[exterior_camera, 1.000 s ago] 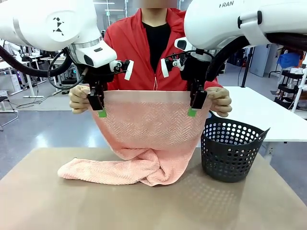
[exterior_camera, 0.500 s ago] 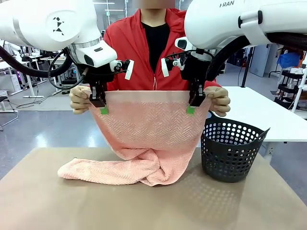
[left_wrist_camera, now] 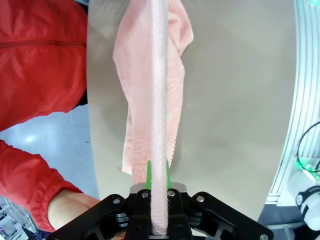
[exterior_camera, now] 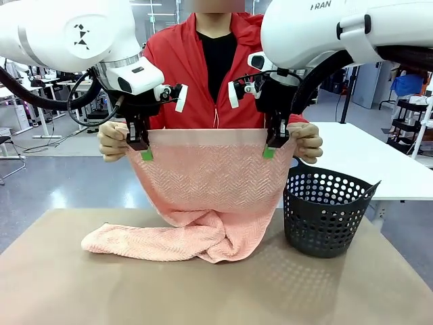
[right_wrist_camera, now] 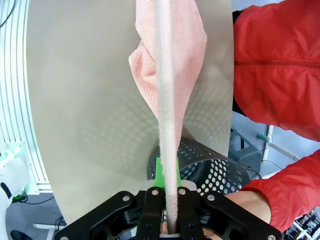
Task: Fold the towel.
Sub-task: Grab the top end of the 100 cm Hotel Towel extended by the human, then release the end of the 100 cm Hotel Towel you were holding and grab the top end of the folded side.
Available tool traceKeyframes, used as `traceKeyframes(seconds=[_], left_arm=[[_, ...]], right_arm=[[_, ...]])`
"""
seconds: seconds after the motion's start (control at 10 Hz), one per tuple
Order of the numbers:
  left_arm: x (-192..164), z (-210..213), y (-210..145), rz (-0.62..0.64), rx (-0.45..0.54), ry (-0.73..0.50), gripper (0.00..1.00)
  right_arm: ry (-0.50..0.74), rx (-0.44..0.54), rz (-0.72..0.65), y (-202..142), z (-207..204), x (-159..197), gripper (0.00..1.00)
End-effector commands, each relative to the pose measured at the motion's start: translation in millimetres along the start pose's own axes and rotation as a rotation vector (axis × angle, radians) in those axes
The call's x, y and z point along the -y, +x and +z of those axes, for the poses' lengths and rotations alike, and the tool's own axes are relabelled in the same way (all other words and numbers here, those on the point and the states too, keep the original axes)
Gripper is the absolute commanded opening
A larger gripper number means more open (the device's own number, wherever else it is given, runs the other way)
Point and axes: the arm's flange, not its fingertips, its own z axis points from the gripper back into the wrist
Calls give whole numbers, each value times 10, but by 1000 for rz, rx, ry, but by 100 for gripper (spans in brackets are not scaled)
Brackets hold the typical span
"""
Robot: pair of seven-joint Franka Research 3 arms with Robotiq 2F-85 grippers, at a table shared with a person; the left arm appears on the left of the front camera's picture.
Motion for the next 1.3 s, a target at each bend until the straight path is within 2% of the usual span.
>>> traceKeyframes(seconds=[0.0,1.2], left_arm=[[5,10,13,-9,-10,8,0],[5,10,13,-9,-10,8,0]], right_arm=[[-3,-1,2,3,15,-6,0],[-3,-1,2,3,15,-6,0]])
